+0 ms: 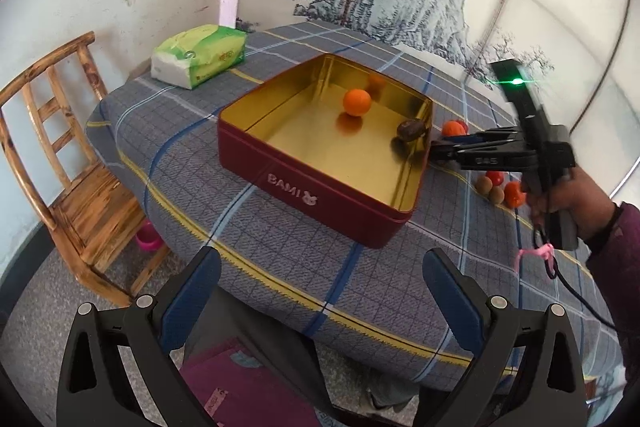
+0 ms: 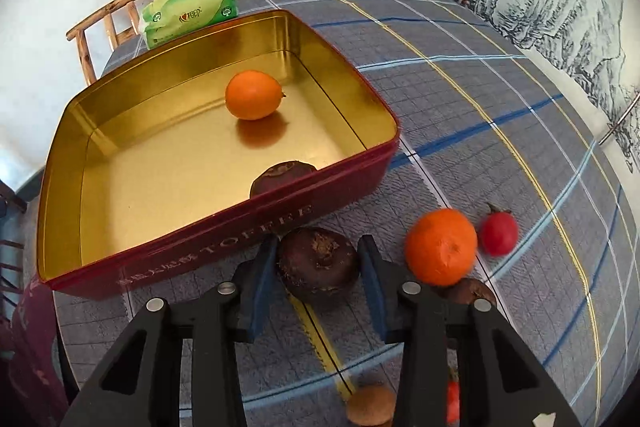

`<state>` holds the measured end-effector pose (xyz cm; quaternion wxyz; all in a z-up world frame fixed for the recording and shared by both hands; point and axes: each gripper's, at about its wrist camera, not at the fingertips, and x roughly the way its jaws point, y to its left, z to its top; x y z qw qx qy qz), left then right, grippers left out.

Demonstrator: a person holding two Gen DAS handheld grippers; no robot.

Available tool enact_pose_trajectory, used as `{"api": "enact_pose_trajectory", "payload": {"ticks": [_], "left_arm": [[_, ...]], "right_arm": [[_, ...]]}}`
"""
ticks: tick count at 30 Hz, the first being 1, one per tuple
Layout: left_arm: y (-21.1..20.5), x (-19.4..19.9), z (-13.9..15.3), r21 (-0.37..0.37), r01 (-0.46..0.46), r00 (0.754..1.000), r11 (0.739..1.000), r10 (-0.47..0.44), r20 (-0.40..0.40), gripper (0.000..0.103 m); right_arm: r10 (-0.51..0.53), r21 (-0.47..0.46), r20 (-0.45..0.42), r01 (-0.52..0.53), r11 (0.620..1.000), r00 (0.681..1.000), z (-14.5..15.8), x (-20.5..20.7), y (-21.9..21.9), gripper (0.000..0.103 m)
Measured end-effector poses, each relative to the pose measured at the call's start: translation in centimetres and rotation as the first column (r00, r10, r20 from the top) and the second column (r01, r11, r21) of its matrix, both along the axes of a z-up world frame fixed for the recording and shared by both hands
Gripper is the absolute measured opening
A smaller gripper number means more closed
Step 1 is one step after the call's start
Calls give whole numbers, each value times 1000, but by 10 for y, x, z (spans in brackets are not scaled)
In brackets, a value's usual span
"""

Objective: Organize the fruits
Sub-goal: 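Grasp the two small brown fruits with the left gripper while the right grasps another mangosteen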

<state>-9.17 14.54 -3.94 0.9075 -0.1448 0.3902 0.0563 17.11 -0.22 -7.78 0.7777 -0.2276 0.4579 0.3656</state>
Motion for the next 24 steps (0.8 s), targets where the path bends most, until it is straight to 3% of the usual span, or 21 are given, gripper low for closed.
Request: {"api": "enact_pose_trajectory", "payload": {"ticks": [2,4,5,7,8,10,12,15,18,21,24], "left_arm": [[-5,2,3,16,41,999,999,-41,13,100],[-13,6,7,38,102,994,994,-103,23,100],[-20,11,9,48,152,988,987,-153,19,100],[-31,23,11,39,228,974,973,-229,2,100],[-39,29,13,29,280,960,960,-280,-2,100],[-58,41,17,45,362,932,931,-363,0,100],[-78,51,21,92,419,907,903,-420,-2,100],[-113,77,21,132,533,845,835,-532,-49,100],[-138,104,20,178,572,818,800,-571,-66,100],[-159,134,17,160,652,757,741,-649,-78,100],[-176,161,9,185,668,744,721,-659,-116,96]], "right_arm": [[-31,28,35,30,999,999,14,-9,-17,36],[-111,121,59,103,987,992,40,-20,-55,36],[-179,174,82,163,971,980,55,-28,-86,36],[-288,195,125,261,946,950,67,-39,-130,36],[-368,183,157,339,923,917,70,-48,-164,36],[-466,156,192,442,883,864,66,-59,-210,36],[-554,154,172,533,832,815,56,-69,-251,36],[-652,132,157,639,758,742,35,-79,-297,36],[-718,147,120,703,696,686,17,-88,-328,37],[-741,179,95,721,669,665,9,-93,-342,37],[-744,203,73,721,663,664,2,-91,-343,37]]}}
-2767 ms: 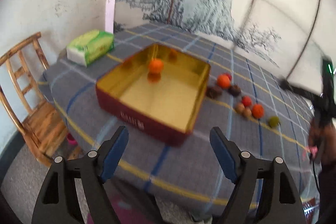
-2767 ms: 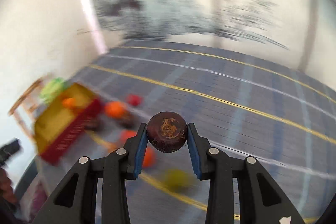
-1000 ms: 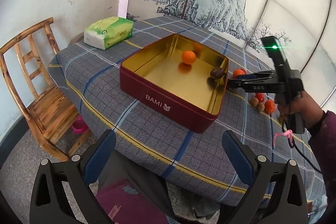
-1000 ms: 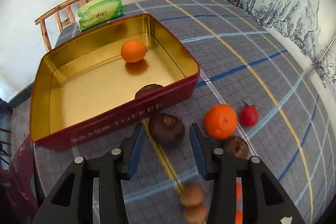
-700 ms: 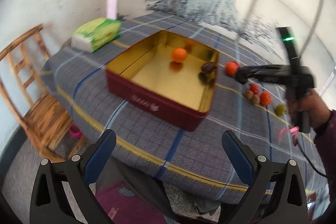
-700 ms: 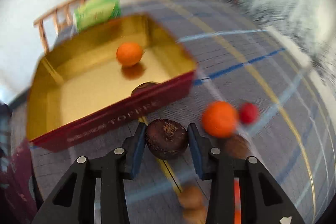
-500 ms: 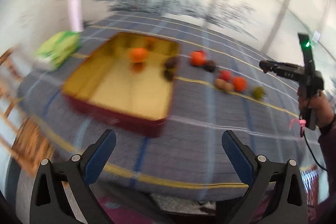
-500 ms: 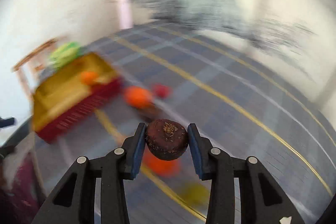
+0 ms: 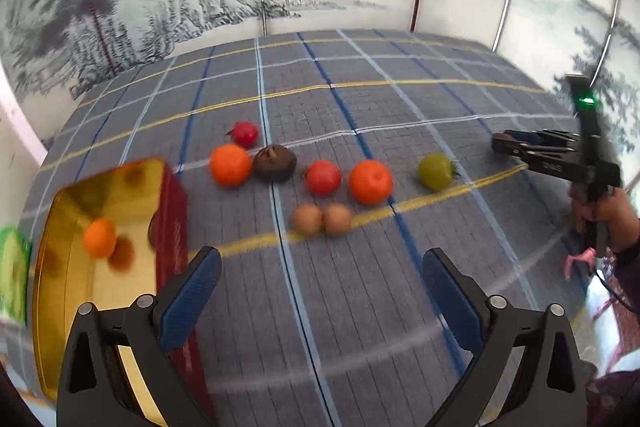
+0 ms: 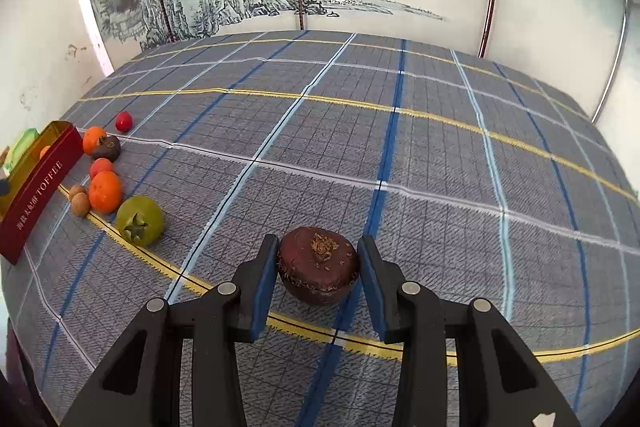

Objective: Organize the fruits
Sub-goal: 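Grasp the two small brown fruits with the left gripper while the right grasps another mangosteen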

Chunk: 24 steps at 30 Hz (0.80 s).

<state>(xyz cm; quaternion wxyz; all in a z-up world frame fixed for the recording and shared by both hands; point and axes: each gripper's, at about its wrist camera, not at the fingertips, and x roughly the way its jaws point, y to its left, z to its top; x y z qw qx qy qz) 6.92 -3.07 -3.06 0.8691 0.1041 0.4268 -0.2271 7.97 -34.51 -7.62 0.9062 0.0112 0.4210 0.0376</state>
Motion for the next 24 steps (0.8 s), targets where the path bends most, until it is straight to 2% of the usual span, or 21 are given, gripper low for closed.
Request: {"api": "enact_pose_trajectory", "payload": {"ticks": [1,3,8,11,12,14,15,17,20,24], "left_arm": [[-5,10,-3,0,-2,1000,1000,2,-20,90],[-12,26,-10,-19,1,998,1000,-2,-60,84],[-26,56,-29,12,-29,994,1000,30,-102,78],[-30,61,-37,22,-20,994,1000,23,-104,76],[-32,62,-40,37,-18,994,999,22,-107,73],[-34,67,-49,52,-7,992,999,13,-126,60],[-34,69,-54,41,5,989,999,1,-151,50],[-33,67,-59,31,12,993,999,-9,-119,49],[-32,63,-61,25,22,993,999,-19,-116,49],[-29,48,-53,-4,-7,996,1000,6,-91,49]], "right_arm": [[-1,6,-2,1,1000,1000,-3,0,1,37],[-2,21,-2,2,1000,1000,-8,0,-1,37],[-3,75,-8,4,997,1000,-11,3,-8,37],[3,91,-11,-2,996,1000,-11,3,-8,37],[6,96,-16,-5,995,1000,-11,3,-8,37],[10,102,-27,-7,995,1000,-13,5,-8,37],[11,108,-31,-8,994,999,-13,6,-9,37],[9,114,-30,-6,993,999,-13,7,-9,37],[9,118,-31,-5,993,999,-13,8,-8,38],[9,119,-30,-6,993,999,-13,8,-9,38]]}}
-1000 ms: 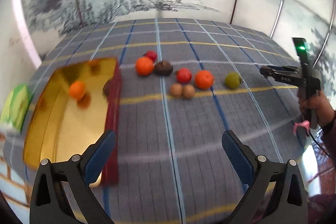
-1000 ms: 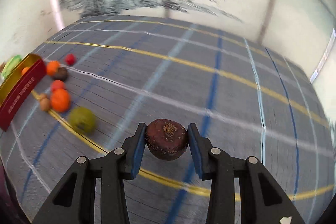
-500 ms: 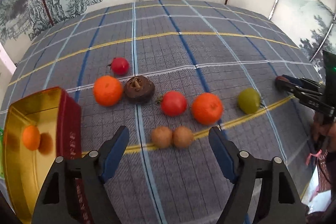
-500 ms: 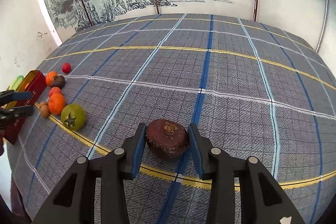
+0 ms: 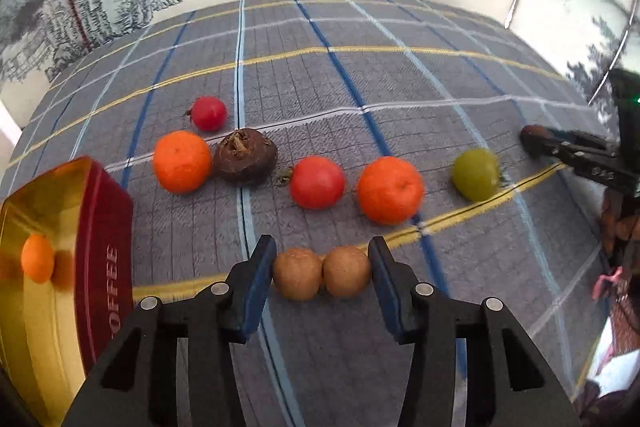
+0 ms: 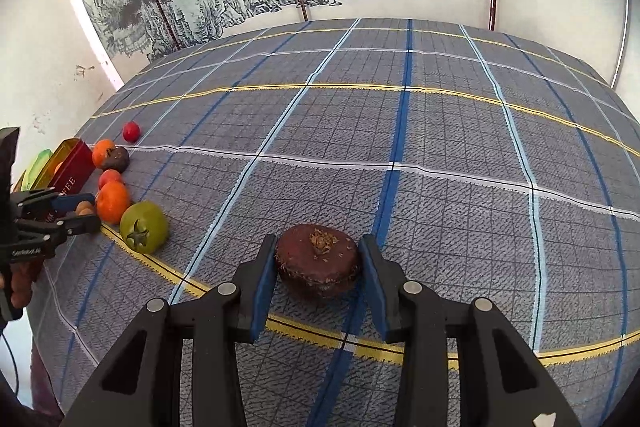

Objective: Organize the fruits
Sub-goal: 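Grasp the two small brown fruits with the left gripper while the right grasps another mangosteen, then carry the two brown fruits into the tin and open the left gripper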

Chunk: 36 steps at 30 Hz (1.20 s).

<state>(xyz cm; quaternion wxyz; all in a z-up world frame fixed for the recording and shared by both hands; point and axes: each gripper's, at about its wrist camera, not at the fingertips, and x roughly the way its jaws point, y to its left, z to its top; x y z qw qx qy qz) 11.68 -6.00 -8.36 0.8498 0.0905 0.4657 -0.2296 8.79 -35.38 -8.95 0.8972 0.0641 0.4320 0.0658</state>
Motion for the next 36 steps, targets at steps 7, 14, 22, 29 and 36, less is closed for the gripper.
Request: {"api": "enact_pose_trajectory", "payload": {"ticks": [7,14,22,29,36], "left_arm": [[8,-33,34,-89,-61,998,994,63,22,49],[27,-59,63,-95,-127,989,987,134,68,49],[58,-76,81,-68,-197,972,978,204,119,49],[88,-77,87,-52,-254,957,966,259,133,49],[110,-70,80,-9,-297,945,955,296,138,49]], "right_arm": [[1,-19,-3,-1,1000,1000,-1,3,4,38],[0,-53,-4,0,999,1000,-1,3,10,38],[0,-72,-5,0,997,1000,-2,3,11,38],[1,-101,-8,-2,995,1000,-2,3,15,39],[3,-118,-9,-4,993,1000,-2,4,16,39]]}}
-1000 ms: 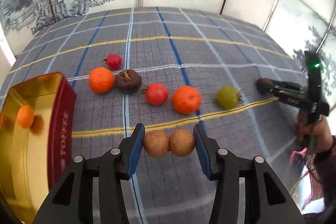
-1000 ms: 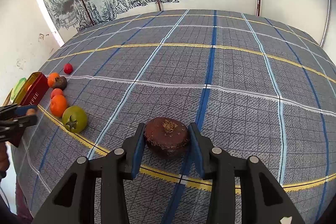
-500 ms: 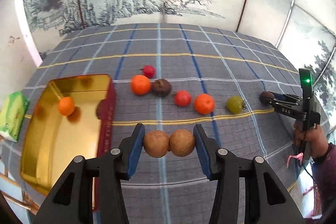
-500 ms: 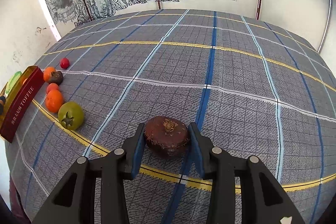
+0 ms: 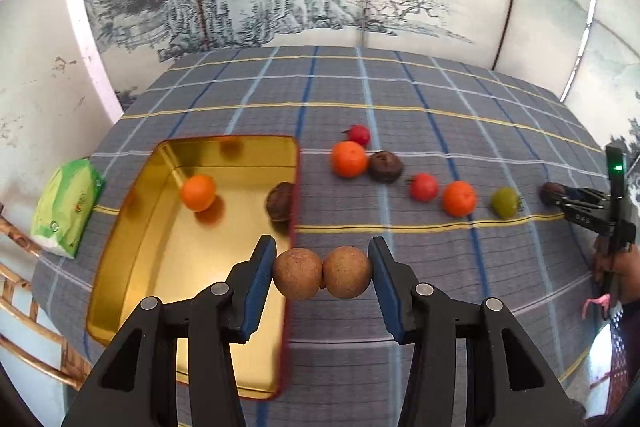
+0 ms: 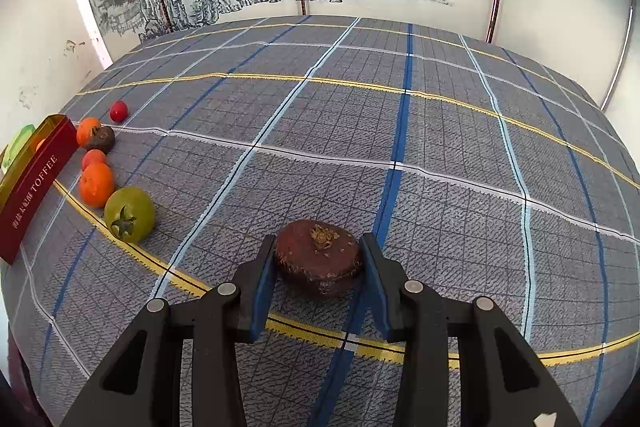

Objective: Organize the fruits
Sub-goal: 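Carry the two brown fruits into the tin and open the left gripper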

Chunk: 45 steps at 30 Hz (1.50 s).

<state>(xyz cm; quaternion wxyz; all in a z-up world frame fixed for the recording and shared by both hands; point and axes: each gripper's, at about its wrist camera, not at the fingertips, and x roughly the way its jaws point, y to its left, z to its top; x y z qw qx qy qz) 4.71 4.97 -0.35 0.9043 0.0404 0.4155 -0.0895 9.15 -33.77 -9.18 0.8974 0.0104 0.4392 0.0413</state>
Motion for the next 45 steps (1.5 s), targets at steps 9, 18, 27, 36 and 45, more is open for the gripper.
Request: {"api": "enact_pose_trajectory", "payload": {"ticks": [9,18,27,36,45], "left_arm": [[33,19,-23,45,-63,997,997,65,-37,49],[57,39,-43,109,-102,992,989,110,-65,49],[77,64,-54,173,-127,986,977,143,-83,49],[104,86,-60,197,-166,977,966,189,-103,49],[112,101,-63,229,-174,973,958,203,-112,49]], "right_arm": [[7,-21,-2,-7,1000,1000,0,0,5,41],[11,-26,-3,-11,1000,1000,0,1,5,42],[10,-27,-3,-10,1000,1000,-1,0,6,43],[11,-27,-4,-11,1000,1000,-1,0,7,44],[10,-27,-3,-10,1000,1000,-1,0,7,44]]}}
